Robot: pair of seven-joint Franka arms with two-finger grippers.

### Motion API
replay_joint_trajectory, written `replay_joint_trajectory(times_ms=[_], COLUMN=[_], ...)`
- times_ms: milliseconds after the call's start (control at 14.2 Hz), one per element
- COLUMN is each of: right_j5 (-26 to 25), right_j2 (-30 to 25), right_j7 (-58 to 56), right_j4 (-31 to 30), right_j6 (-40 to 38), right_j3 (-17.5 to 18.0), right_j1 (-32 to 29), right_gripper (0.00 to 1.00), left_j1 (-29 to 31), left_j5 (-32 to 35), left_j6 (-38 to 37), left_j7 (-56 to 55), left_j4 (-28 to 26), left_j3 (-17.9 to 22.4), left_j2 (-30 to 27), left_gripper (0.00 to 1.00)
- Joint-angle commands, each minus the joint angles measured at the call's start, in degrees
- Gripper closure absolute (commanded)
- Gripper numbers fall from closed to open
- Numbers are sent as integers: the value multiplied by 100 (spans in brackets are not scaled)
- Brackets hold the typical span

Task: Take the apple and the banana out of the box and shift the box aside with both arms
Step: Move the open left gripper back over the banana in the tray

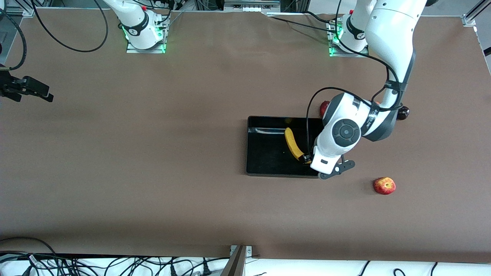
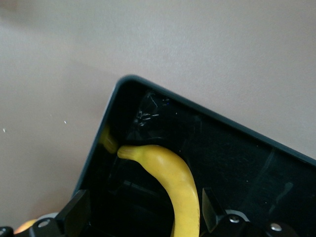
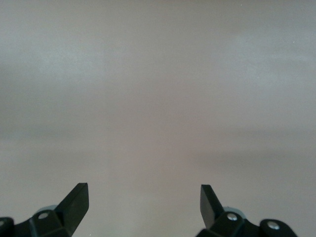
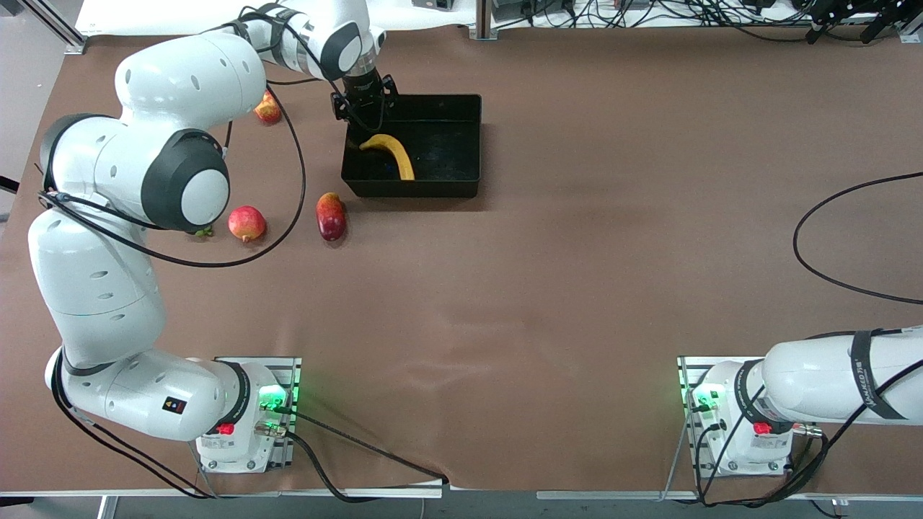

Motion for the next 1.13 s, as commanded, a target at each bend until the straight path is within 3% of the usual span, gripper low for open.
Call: replay_joint_trajectory(times_ms=[0,212,635,1058], right_j5=[85,85,94,94], right_j2=[-44,-27,-9,-18], right_j7=[-60,-60,-60,-51], right_j4=[33,50,50,50], right_j6=[-106,-106,-107,-107], right_j3=[26,35,26,26], right_j1=[-62,-62,-62,-62], right_gripper=[0,0,0,0], left_j1=[-51,-51,-43,-51], left_j5=[87,79,87,123], left_j6=[60,465,456,1079], left_j7=[-256,-309,-520,-669], left_j4=[5,-100,-179,-758], left_j3=[29,20,-340,-472], left_j2=[206,339,357,489], left_gripper=[0,0,0,0])
